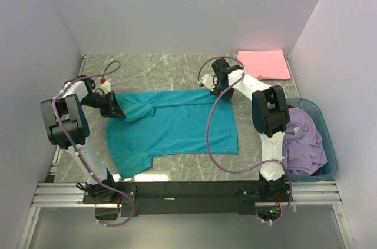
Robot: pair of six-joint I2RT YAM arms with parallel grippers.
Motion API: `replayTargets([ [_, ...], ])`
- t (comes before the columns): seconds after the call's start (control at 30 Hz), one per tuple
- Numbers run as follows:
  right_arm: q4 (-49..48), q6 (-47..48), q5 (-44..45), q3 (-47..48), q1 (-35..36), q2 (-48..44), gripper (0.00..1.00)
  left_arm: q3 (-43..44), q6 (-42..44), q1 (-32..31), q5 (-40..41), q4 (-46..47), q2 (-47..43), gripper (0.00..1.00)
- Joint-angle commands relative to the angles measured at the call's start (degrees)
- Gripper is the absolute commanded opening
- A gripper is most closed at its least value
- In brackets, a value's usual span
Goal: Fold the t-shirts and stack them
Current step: Fold the tshirt
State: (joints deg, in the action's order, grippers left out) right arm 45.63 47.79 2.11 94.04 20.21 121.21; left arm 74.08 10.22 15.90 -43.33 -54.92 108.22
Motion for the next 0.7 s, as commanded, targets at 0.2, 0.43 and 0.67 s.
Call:
replayTargets([
  [0.2, 0.1, 1.0, 0.9, -0.8, -0.3, -2.4, 0.0, -3.1, -1.3, 1.4, -2.9, 0.0, 1.5, 0.01],
  [0.43, 0.7, 1.4, 0.3, -2.4, -0.4, -3.5, 0.0, -4.2, -4.1, 1.5, -1.2, 2.8, 2.4, 0.01],
  [0.67, 2.9, -2.0, -1.7, 1.8, -0.4, -3.1, 0.32, -1.9, -2.7, 2.2, -0.9, 5.4, -3.4, 0.36],
])
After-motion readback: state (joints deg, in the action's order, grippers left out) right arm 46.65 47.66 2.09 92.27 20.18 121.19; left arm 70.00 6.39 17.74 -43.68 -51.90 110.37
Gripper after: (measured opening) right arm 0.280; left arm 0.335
